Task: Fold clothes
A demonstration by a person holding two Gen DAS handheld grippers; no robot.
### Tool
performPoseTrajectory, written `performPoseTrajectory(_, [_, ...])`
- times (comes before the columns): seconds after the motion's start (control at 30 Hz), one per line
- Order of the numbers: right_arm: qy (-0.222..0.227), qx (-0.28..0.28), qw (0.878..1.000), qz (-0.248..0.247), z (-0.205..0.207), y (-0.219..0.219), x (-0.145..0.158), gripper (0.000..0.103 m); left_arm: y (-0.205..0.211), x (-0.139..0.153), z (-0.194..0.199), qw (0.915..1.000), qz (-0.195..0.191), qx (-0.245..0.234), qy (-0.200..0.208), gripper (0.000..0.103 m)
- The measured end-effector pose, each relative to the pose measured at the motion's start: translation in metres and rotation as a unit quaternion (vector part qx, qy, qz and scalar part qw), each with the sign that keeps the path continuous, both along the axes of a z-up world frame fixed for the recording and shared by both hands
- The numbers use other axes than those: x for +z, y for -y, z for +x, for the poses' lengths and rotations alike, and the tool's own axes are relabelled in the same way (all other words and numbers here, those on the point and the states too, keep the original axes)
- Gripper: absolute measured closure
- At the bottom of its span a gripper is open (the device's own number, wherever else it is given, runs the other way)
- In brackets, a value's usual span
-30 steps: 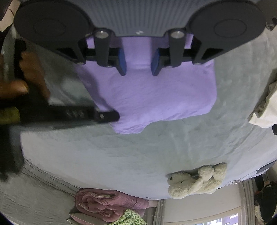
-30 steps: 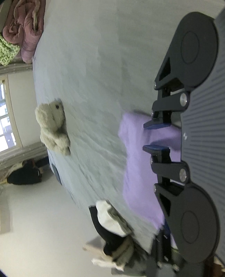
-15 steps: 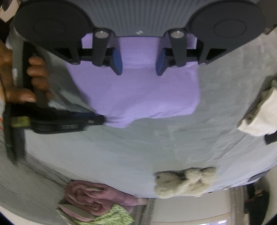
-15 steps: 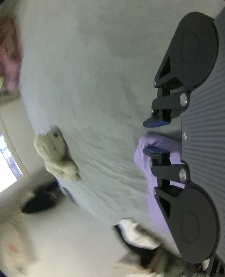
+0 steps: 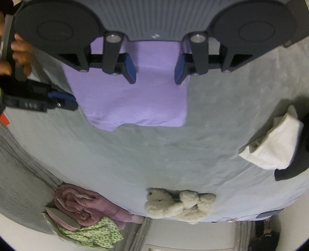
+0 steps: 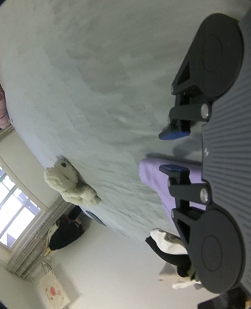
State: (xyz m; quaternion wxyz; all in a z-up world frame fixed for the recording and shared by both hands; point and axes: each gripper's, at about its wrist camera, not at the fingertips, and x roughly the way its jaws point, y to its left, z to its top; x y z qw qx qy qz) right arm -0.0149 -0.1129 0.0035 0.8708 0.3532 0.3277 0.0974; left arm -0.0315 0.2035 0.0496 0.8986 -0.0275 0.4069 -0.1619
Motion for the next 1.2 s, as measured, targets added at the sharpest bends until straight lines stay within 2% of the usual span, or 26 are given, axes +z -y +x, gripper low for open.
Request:
performPoseTrajectory(0.3, [-0.013,0.028,0.998,0.049,-0.012,0.002,0.000,0.070,-0.002,-0.002,0.003,1.0000,-0.003,0.007,-0.005,0.058])
performPoseTrajectory(0.53, [-0.011,0.057,0.997,0.043,-0.015,-0.009,0.002,0.060,-0.003,-0.004,0.004,0.9999,0.005,0.006,-0.008,0.058])
performPoseTrajectory(0.67, [-0.008,0.070,0.997,0.032,-0.014,-0.019,0.002,0.057,-0.002,-0.007,0.004,0.9997,0.023,0.010,-0.007,0.058])
performPoseTrajectory(0.73, [-0.008,0.074,0.997,0.029,-0.011,-0.021,0.001,0.057,-0.004,-0.012,0.006,0.9991,0.036,0.018,-0.015,0.051])
performPoseTrajectory(1.0, [-0.006,0.098,0.994,0.053,-0.003,-0.023,-0.005,0.057,-0.010,-0.015,0.007,0.9992,0.026,0.020,-0.021,0.050])
performPoseTrajectory(1.2, [0.008,0.105,0.993,0.045,-0.002,-0.030,-0.007,0.057,-0.015,-0.015,0.008,0.9993,0.009,0.026,-0.027,0.052])
